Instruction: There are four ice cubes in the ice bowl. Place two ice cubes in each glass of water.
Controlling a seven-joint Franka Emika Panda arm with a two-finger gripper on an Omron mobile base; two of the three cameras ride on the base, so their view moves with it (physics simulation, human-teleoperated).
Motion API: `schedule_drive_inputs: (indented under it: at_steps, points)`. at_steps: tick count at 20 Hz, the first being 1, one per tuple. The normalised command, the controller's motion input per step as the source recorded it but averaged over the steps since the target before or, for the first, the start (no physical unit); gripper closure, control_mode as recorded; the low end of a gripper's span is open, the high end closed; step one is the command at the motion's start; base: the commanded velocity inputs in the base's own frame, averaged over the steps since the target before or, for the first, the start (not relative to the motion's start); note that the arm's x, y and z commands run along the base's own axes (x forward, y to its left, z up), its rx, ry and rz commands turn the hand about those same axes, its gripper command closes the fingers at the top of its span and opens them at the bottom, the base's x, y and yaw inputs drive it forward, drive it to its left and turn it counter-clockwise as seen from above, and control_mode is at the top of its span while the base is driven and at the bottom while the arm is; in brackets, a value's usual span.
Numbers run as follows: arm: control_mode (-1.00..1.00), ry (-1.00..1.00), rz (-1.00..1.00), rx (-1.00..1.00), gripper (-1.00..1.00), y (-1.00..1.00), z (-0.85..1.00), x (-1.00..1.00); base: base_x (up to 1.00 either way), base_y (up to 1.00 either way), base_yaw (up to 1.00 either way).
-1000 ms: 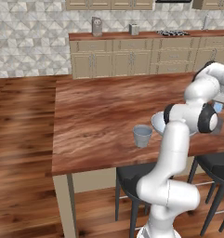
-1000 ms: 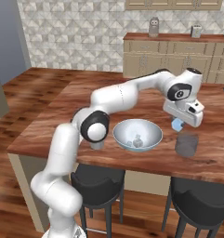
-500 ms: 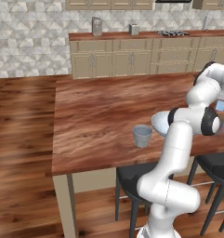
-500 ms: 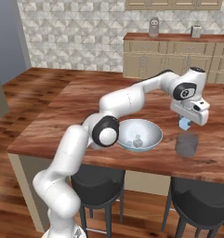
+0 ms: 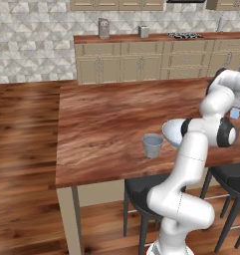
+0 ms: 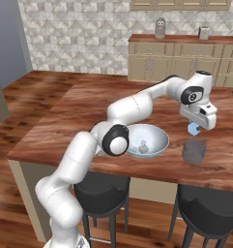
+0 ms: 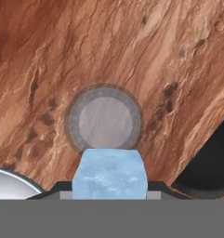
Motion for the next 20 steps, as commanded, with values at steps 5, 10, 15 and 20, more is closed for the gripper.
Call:
schedule_drive_inputs:
  at_steps: [5, 10, 15, 20]
  points:
    - [-1.00, 0.00, -0.10, 0.00, 1.00, -0.01, -0.18, 0.22, 0.00, 0.00, 0.00]
    - [-1.00, 0.00, -0.09, 0.00, 1.00, -0.13, -0.11, 0.05, 0.00, 0.00, 0.00]
    - [-1.00, 0.00, -0.08, 0.00, 1.00, -0.17, -0.09, 0.15, 0.00, 0.00, 0.00]
    - [-1.00, 0.00, -0.07, 0.00, 1.00, -0.14, -0.02, 0.05, 0.00, 0.00, 0.00]
